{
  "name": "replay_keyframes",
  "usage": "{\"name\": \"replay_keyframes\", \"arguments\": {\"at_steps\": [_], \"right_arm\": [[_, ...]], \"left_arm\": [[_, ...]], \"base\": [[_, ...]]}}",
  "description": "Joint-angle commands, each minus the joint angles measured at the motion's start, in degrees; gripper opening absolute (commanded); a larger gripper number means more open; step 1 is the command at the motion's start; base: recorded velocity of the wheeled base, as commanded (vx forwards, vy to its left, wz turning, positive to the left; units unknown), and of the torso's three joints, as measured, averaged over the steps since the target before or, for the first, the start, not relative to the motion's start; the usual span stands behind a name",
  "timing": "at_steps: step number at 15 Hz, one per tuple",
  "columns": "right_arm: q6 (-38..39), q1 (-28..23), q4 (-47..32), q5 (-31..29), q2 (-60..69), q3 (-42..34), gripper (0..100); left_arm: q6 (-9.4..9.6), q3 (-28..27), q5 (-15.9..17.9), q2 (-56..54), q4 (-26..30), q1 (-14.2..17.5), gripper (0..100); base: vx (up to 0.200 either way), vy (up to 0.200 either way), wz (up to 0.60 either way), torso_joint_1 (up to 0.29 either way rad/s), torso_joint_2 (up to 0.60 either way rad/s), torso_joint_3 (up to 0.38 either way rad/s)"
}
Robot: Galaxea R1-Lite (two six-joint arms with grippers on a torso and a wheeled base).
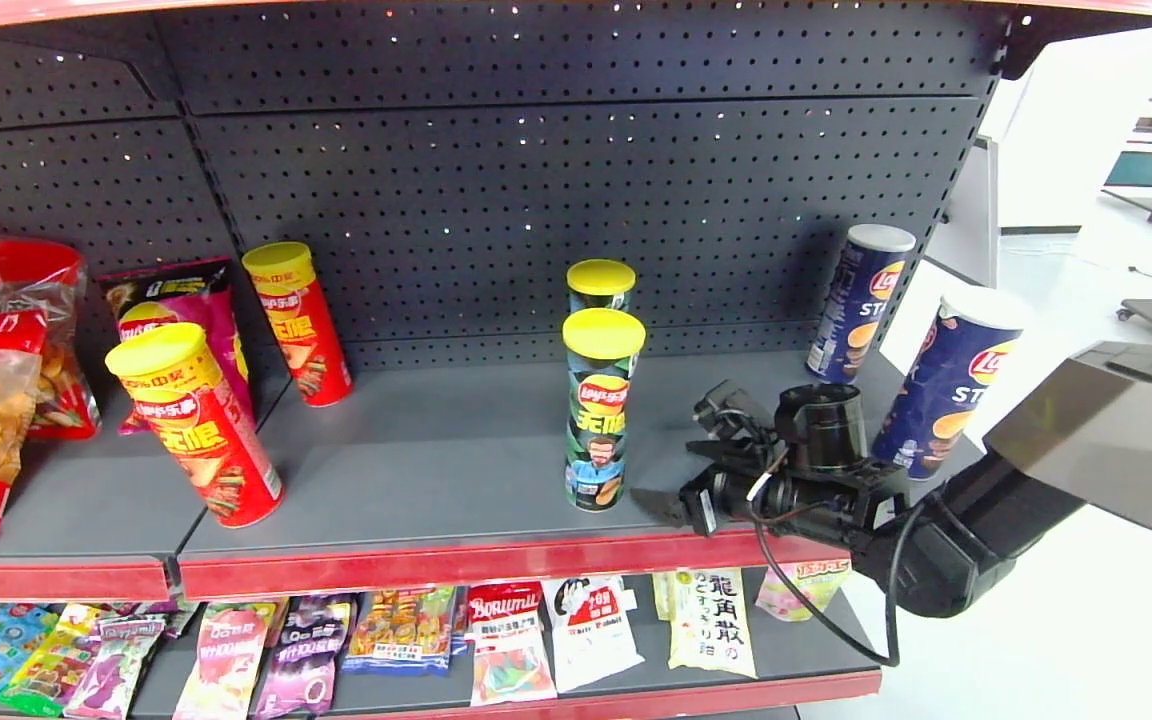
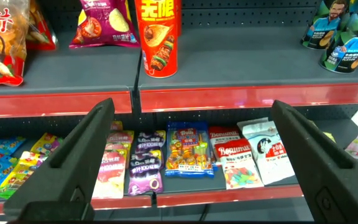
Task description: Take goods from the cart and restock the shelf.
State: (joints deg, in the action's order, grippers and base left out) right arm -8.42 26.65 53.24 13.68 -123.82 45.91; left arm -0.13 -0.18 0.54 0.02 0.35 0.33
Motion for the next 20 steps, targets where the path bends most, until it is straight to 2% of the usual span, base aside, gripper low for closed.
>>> {"name": "replay_keyframes", "arguments": {"at_steps": [1,20], "right_arm": [[-0.1,0.16,0.11,0.03,-0.37,0.14,100],[-0.63,-0.37,0.11,0.03,-2.3,3.66,100]], "left_arm": [[-0.04,0.01,-0.01,-0.02,0.0,0.02,100],[-0.04,0.01,-0.01,-0.02,0.0,0.02,100]], "base": [[0.0,0.0,0.0,0.0,0.0,0.0],[0.0,0.0,0.0,0.0,0.0,0.0]]}}
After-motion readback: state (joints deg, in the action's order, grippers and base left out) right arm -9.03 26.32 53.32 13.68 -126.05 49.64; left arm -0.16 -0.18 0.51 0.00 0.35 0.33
